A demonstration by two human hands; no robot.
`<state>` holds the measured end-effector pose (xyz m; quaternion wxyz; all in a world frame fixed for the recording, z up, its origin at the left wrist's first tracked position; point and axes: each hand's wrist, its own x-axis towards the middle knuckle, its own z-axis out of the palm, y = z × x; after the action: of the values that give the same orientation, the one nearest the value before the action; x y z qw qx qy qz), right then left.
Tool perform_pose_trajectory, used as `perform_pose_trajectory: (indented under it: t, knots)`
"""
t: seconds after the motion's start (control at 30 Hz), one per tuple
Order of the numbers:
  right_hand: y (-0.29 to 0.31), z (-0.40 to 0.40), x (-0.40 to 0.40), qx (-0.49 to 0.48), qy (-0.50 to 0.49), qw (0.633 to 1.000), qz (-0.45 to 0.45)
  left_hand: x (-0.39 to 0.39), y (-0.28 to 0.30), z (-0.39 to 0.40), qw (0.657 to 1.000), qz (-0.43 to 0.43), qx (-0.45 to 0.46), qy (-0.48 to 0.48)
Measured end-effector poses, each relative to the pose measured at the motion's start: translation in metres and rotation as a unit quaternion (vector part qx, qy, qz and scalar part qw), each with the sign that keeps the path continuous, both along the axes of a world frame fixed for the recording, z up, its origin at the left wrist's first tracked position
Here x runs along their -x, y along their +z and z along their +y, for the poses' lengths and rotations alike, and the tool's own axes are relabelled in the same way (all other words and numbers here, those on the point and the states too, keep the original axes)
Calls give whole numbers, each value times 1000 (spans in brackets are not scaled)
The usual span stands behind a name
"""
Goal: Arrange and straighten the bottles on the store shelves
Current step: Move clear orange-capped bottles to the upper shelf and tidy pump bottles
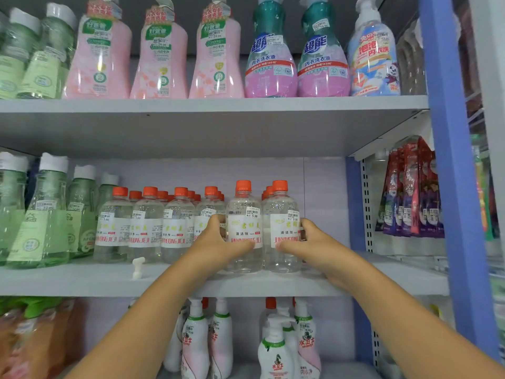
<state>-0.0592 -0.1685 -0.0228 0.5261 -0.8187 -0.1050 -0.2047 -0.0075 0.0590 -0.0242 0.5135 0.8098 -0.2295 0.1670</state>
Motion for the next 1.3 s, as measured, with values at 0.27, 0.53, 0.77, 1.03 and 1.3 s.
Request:
perform_pose_trajectory:
  t: [0.27,0.53,0.77,1.03,1.3]
  knots:
    - [-1,8,5,29,-38,998,-28,1,-1,1,1000,-19,16,-12]
    - [-4,8,6,48,-62,997,-26,1,-1,1,1000,-10,11,-12]
    - [-3,7,6,52,-51,997,-24,2,0,1,999,4,21,-29]
    - [-4,10,6,57,-63,995,-43,-1,-1,2,999,-5,25,-24]
    - [-6,11,5,67,-68,994,-43,-3,-2,2,999,-7,27,-21]
